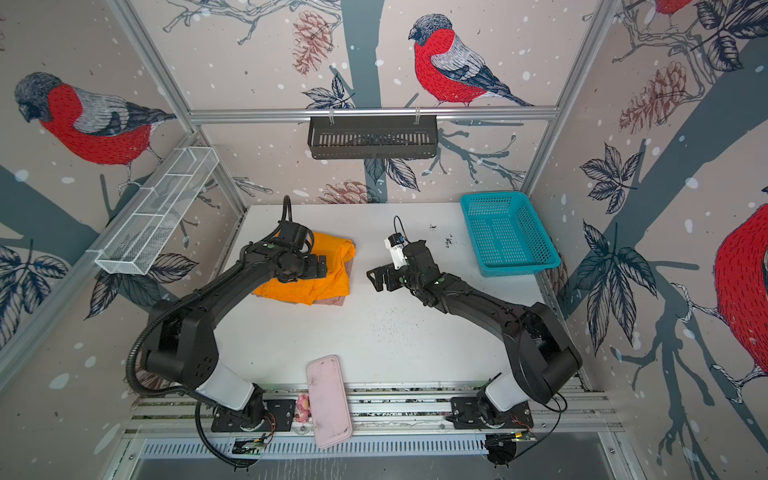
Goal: Fold and stack the shorts
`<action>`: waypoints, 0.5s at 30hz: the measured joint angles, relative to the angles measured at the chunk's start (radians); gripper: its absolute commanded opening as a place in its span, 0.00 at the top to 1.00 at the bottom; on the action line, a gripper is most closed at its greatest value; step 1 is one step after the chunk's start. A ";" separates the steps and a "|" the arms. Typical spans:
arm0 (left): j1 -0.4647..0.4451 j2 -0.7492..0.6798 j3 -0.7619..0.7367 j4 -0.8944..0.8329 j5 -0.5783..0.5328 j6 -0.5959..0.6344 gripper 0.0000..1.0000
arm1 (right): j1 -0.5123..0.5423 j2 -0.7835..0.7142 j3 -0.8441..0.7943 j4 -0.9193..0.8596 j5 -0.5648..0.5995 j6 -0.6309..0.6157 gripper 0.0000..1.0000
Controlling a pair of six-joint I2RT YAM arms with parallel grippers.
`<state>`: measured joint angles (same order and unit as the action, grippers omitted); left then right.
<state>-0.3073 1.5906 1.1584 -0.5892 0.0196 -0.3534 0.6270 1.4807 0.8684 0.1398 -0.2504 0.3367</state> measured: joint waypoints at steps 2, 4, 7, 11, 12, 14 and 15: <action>-0.001 0.010 -0.021 0.023 0.000 -0.014 0.03 | -0.007 -0.022 -0.030 -0.006 0.014 -0.002 0.00; 0.000 0.036 -0.024 0.055 -0.019 -0.022 0.03 | -0.013 -0.032 -0.048 -0.008 0.014 -0.002 0.00; 0.002 0.083 -0.024 0.086 -0.050 -0.028 0.03 | -0.015 -0.035 -0.064 -0.009 0.013 -0.002 0.00; 0.023 0.153 -0.020 0.119 -0.094 -0.030 0.03 | -0.017 -0.035 -0.073 -0.010 0.009 -0.002 0.00; 0.033 0.166 -0.019 0.127 -0.101 -0.029 0.03 | -0.018 -0.035 -0.075 -0.008 0.007 0.000 0.00; 0.070 0.195 -0.017 0.153 -0.116 -0.011 0.03 | -0.018 -0.035 -0.078 -0.008 0.005 0.001 0.00; 0.089 0.207 -0.014 0.162 -0.126 -0.004 0.03 | -0.018 -0.035 -0.078 -0.008 0.005 0.001 0.00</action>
<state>-0.2188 1.7973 1.1446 -0.4271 -0.1059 -0.3573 0.6094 1.4460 0.7906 0.1314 -0.2451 0.3374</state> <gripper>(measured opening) 0.971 0.996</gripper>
